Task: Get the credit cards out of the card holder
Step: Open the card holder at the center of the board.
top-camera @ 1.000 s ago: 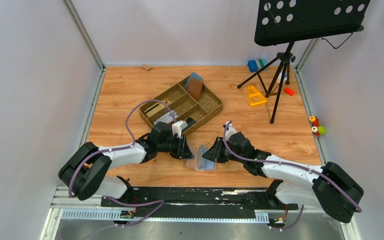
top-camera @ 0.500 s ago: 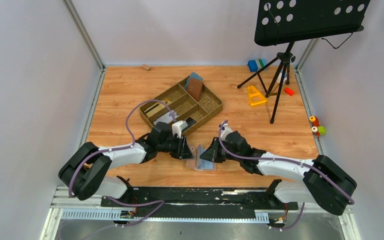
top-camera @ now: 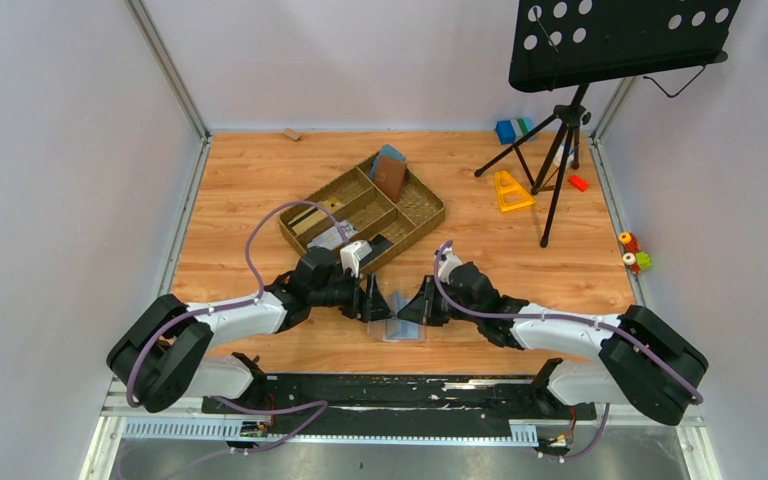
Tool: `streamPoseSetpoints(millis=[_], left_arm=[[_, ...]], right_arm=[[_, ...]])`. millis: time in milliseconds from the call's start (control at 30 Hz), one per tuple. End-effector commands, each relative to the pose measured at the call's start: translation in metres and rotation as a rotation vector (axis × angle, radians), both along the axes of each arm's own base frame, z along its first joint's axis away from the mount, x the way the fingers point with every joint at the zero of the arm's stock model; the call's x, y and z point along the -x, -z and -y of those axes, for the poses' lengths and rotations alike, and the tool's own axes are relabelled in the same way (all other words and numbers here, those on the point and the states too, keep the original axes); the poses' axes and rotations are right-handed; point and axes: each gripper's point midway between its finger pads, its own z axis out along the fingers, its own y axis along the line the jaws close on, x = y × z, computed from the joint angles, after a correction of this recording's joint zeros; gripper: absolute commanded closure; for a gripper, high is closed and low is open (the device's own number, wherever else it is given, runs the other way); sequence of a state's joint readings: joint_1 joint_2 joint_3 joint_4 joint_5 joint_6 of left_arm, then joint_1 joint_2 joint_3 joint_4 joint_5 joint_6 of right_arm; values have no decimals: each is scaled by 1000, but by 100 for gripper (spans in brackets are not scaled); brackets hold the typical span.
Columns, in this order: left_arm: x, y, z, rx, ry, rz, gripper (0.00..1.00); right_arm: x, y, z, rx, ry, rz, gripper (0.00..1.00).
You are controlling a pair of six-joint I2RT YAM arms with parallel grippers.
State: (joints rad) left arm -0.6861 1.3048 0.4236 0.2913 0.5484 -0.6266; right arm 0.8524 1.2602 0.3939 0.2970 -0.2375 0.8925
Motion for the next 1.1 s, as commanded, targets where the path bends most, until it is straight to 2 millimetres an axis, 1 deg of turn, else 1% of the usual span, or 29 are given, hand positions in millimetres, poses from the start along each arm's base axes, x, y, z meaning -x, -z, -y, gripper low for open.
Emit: streamPoseSetpoints(millis=[0, 133, 300, 467, 567, 700, 900, 1033, 1067], left_arm=[[-2, -10, 6, 38, 3, 25, 18], [-4, 0, 3, 5, -21, 0, 16], [-9, 6, 5, 4, -72, -46, 14], [-14, 14, 3, -10, -123, -80, 17], [-13, 12, 6, 29, -136, -98, 18], [-12, 9, 7, 71, -155, -116, 15], [-18, 8, -7, 62, -205, -111, 15], [-11, 3, -9, 89, -160, -111, 9], [-9, 1, -9, 97, -146, -102, 4]], right_arm=[[-4, -22, -17, -67, -31, 39, 93], [-2, -27, -25, -78, -56, 49, 93], [0, -26, -31, -74, -74, 50, 93], [1, -24, -33, -64, -82, 47, 93], [2, -24, -34, -68, -85, 49, 93], [2, -28, -36, -81, -90, 60, 93], [-1, -37, -38, -101, -79, 80, 92], [-5, -38, -40, -95, -66, 83, 92], [-6, -38, -40, -94, -65, 80, 92]])
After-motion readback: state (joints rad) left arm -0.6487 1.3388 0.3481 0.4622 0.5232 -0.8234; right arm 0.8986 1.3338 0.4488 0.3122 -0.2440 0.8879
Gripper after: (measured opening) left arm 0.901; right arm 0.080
